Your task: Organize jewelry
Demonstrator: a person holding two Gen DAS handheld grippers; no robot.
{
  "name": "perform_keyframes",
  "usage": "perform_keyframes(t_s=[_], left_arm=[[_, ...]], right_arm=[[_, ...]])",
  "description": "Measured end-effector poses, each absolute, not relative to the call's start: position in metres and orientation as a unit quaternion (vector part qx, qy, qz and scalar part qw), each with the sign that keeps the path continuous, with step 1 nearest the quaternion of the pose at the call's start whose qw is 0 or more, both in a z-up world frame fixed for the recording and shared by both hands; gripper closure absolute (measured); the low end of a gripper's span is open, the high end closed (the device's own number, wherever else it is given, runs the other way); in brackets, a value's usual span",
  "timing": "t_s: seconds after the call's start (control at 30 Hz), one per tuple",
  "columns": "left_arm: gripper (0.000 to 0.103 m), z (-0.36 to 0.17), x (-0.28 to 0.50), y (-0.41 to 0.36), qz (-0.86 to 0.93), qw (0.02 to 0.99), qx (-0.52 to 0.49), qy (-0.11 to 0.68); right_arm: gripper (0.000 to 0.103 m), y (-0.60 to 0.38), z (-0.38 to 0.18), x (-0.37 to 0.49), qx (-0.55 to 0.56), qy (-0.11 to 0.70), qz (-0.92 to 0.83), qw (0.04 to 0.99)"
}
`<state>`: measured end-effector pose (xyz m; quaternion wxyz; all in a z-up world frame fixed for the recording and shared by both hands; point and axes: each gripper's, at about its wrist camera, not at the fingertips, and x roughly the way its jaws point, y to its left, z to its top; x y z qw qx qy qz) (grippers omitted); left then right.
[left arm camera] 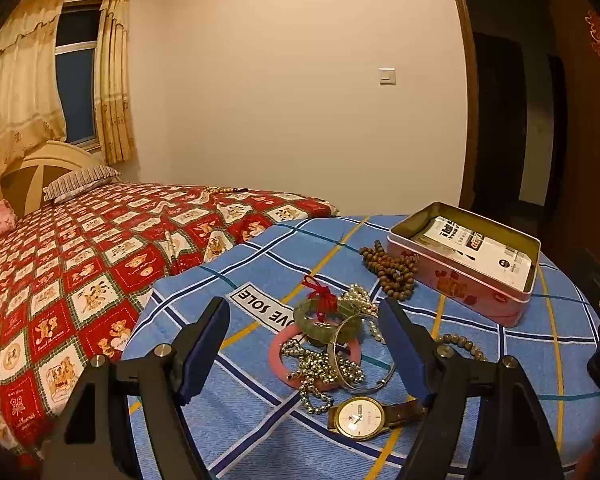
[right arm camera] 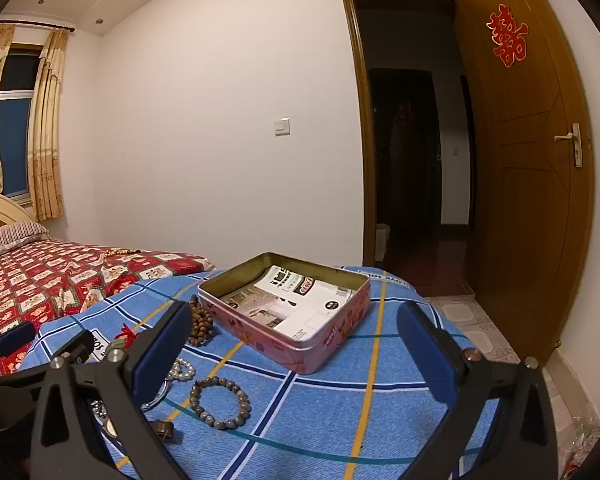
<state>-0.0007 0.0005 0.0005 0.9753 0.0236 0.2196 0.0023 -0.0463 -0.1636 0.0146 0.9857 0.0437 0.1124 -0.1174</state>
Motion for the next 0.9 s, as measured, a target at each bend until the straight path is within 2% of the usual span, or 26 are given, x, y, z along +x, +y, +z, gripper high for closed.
perform_keyframes(t_s=[0.23,0.63,0.9], left_arm=[[0.026,-0.003,0.0,0.016,0.0,0.974,-0.013,0.228],[0.026,0.003,-0.009,0.006,0.005,0.98,0.01,0.201],[0.026,-0.004,-0.002,0.003,-0.007,0.972,0.016,0.236]], right_arm=[[0.0,-0.164,0.014,-0.046,0.042,0.114,-0.119,0.986],[0.0,-0.165,0.016,-0.047,0.042,0.113,-0.119,0.986],[0.0,-0.165,0.017,-0.05,0.042,0.114,-0.119,0.985]])
